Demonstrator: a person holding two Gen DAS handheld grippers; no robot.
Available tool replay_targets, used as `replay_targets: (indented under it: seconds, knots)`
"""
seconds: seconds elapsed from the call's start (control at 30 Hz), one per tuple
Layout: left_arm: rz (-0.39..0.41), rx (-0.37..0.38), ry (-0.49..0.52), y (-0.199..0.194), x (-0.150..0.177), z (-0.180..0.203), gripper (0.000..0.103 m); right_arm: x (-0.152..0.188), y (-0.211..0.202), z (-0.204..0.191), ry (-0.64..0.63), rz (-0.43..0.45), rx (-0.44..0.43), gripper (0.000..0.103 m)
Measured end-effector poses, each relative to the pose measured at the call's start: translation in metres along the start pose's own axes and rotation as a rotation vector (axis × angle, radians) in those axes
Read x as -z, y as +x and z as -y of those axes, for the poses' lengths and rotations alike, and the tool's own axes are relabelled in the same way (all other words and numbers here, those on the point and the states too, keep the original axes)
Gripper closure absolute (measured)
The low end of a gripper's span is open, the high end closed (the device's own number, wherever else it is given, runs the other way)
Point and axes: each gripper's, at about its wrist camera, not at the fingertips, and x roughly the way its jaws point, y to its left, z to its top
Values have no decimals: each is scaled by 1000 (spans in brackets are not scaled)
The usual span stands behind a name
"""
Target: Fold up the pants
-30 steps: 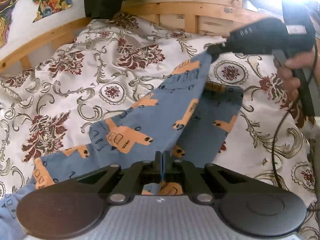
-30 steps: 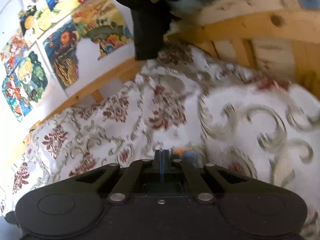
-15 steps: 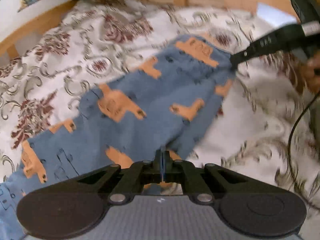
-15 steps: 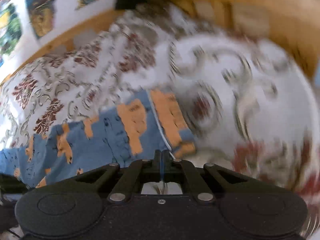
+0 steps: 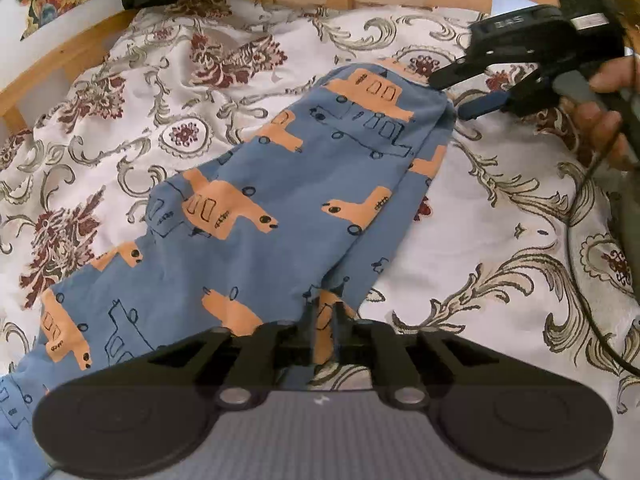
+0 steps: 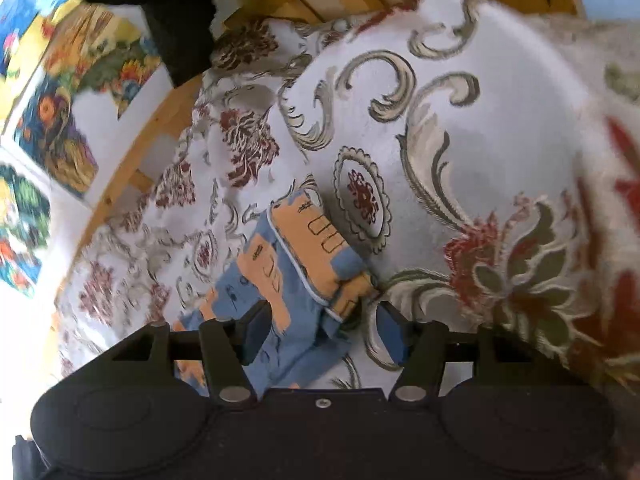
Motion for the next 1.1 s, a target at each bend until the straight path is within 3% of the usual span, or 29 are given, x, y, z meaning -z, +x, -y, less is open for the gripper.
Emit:
replay_targets:
  seconds: [0.17,0.23,0.37,0.53,0.6,0.63,0.77,0.97,1.0,1.03,1.07,1.1]
  knots:
    - [26,-37,22,-1,-2,3,53,-5,6,7,69,37,-45,42]
    - [28,-51,52,1,-3,6,53,-5,8,6,63,47,-44,42]
    - [10,-66,35,8,-8,6,78,-4,11,4,46,56,-34,46]
    - [11,-40,-35,10,-15,-5,79,-4,11,7,54,57,-40,47]
    - [12,-54,-34,12,-18,-4,91,-4,12,7,56,57,-47,47]
    - [1,-61,-27,14,-19,-2,102,-4,12,8,58,57,-51,47]
    - [-7,-17,20,9,-15,10,103,-5,10,13,94,64,-93,43]
    - [-13,-18,101,1,2,27,102,-8,10,18,139,77,-111,43]
    - [-10,-25,110,1,3,29,102,-8,12,16,129,75,-100,45]
    - [-8,-31,117,2,3,30,102,-7,14,14,115,74,-76,58]
    - [-10,-29,115,3,2,30,102,-6,14,11,97,78,-42,83]
    - [-12,-26,108,4,1,30,102,-5,15,9,75,81,-14,87]
